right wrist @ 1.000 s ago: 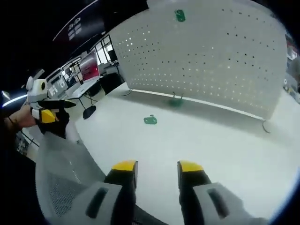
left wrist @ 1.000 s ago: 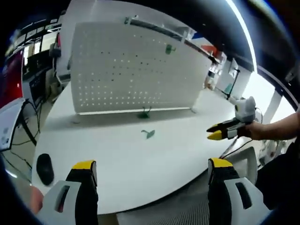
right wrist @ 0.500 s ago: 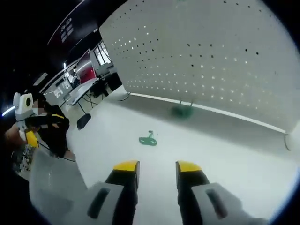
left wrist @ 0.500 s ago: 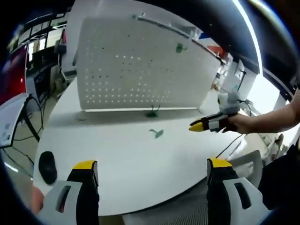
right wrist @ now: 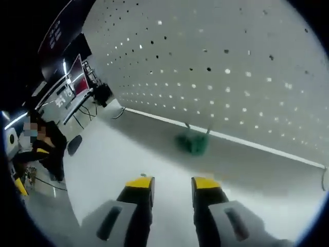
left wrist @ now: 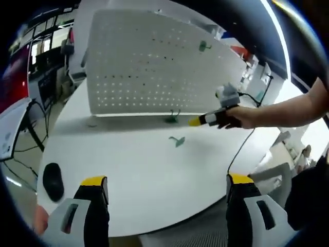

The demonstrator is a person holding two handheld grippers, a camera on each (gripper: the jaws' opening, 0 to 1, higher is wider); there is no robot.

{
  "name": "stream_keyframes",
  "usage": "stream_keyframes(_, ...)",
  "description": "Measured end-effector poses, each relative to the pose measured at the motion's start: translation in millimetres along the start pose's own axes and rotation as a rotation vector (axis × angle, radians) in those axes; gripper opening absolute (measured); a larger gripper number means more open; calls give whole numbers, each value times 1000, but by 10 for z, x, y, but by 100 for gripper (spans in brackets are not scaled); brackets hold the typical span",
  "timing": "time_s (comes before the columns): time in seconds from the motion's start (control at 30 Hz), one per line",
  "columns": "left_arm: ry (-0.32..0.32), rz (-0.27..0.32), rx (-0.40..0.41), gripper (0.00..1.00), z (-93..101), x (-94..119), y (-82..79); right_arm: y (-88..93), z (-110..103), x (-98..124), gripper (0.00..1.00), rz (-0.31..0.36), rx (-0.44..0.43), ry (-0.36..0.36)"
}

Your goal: Insert the hook assembly into the mounting plate slot until the hook locks in place.

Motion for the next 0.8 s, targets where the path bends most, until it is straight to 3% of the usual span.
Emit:
stream_keyframes(0.2,-11,35,49,97,-76,-20,-44,-122,153,-133,23,-14,31,56)
stream_keyframes(0.47,-31,32,72,97,-185,7,44,-389,331,-257,21,33,-19,103)
stream_keyframes(0.8,-12,30,99,96,-172,-21,50,-453,305,-270,15,52,-163,128)
Point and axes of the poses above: the point that each gripper's makers call its tool centre point, and the gripper's own axes: x roughly backward along the fingers, z roughly to its right, y roughly out of its underside, the point moved 1 cm from there along x, roughly backward along the fingers, and after that the axes turned 9 degrees about -z, right-handed, at the moved point
